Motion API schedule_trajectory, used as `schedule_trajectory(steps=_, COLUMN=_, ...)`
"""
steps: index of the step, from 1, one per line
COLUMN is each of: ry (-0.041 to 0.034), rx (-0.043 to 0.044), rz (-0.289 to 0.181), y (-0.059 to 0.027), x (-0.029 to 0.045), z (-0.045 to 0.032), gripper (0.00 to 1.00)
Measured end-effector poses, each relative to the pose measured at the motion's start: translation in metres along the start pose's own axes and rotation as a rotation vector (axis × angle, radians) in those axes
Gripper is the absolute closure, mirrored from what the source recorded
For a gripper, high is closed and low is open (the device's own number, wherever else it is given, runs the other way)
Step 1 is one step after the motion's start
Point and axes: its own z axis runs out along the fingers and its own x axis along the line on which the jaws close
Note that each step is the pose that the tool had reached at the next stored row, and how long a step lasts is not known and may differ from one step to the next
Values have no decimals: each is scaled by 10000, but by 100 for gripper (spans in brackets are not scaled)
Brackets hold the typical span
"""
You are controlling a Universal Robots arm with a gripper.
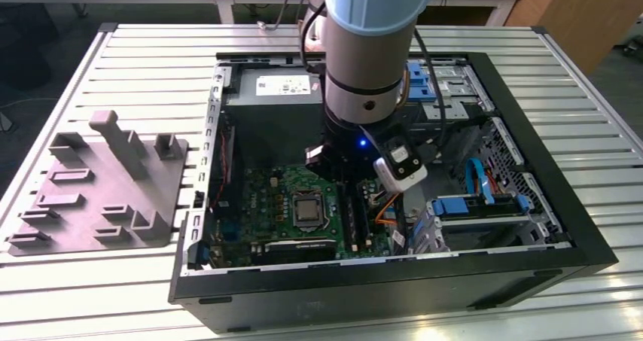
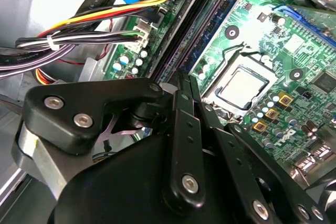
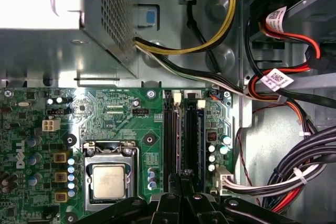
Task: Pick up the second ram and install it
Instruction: 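Insert the second ram into the second slot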
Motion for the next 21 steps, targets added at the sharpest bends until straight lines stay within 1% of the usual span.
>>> schedule_trajectory(steps=9, ry=-1, rx=-2, rz=2, y=-9, x=5, z=3, gripper=89)
schedule_trajectory(steps=21, ry=0, rx=1, rz=14, y=-10, x=6, z=34, gripper=89)
